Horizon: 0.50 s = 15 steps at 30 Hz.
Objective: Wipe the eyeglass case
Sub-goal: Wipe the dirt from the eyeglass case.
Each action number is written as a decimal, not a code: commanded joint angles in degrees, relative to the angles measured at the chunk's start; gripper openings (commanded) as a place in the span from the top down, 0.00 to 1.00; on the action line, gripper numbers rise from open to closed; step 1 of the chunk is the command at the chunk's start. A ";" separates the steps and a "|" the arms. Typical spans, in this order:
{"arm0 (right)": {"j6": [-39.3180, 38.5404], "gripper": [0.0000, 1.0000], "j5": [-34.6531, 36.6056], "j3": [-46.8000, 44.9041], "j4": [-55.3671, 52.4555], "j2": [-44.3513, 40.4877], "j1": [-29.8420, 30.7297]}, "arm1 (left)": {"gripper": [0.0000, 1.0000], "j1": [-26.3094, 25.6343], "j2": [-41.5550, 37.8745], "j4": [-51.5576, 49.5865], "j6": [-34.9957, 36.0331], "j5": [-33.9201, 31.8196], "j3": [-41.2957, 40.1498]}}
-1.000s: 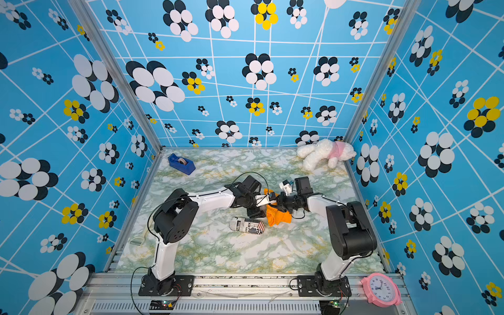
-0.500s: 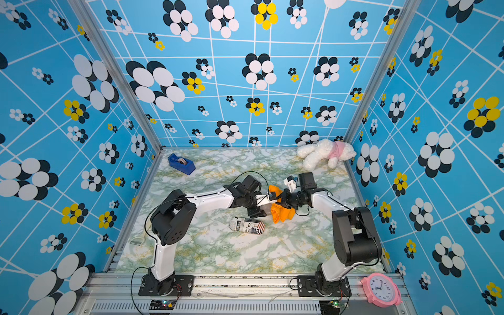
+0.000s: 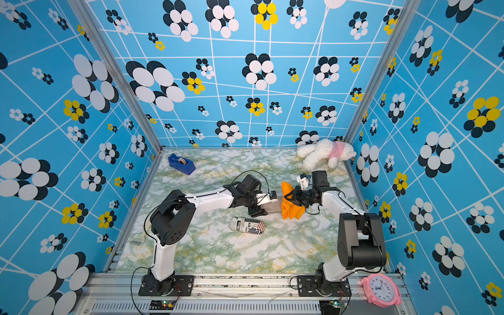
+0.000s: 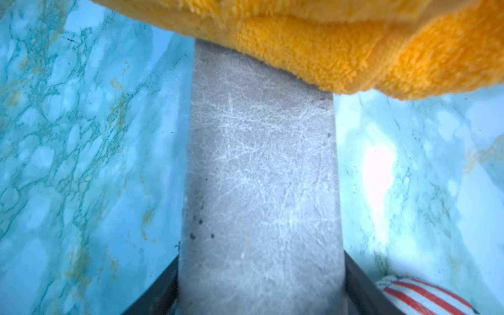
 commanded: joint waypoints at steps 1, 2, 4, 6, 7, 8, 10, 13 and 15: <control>-0.85 1.00 1.23 0.85 -2.86 -0.45 1.82 | 0.66 -0.56 -4.23 3.73 0.69 2.12 1.26; -0.95 1.00 1.85 1.43 -3.16 -0.29 2.97 | 0.66 -0.72 -4.23 3.73 0.77 1.92 1.39; -0.65 1.00 3.17 2.45 -3.46 0.08 7.38 | 0.66 -1.04 -4.18 3.73 0.87 1.65 1.69; 3.01 1.00 0.70 1.59 0.53 0.67 9.45 | 0.67 -1.11 -3.98 3.73 0.96 1.44 2.05; 5.26 1.00 -0.75 0.72 3.35 0.87 9.93 | 0.66 -1.07 -3.89 3.73 0.95 1.43 2.14; 7.47 1.00 -1.95 -0.36 6.31 1.08 10.37 | 0.67 -1.16 -3.88 3.77 0.96 1.30 2.29; 8.20 1.00 -2.85 -1.13 7.86 1.52 10.64 | 0.67 -1.24 -3.86 3.83 1.04 1.08 2.49; 4.42 1.00 1.92 -1.00 3.63 0.65 9.78 | 0.67 -1.24 -4.54 4.17 0.96 0.93 1.92; 2.94 1.00 1.98 -1.25 2.21 0.05 6.93 | 0.67 -1.23 -5.26 4.26 1.19 0.69 1.13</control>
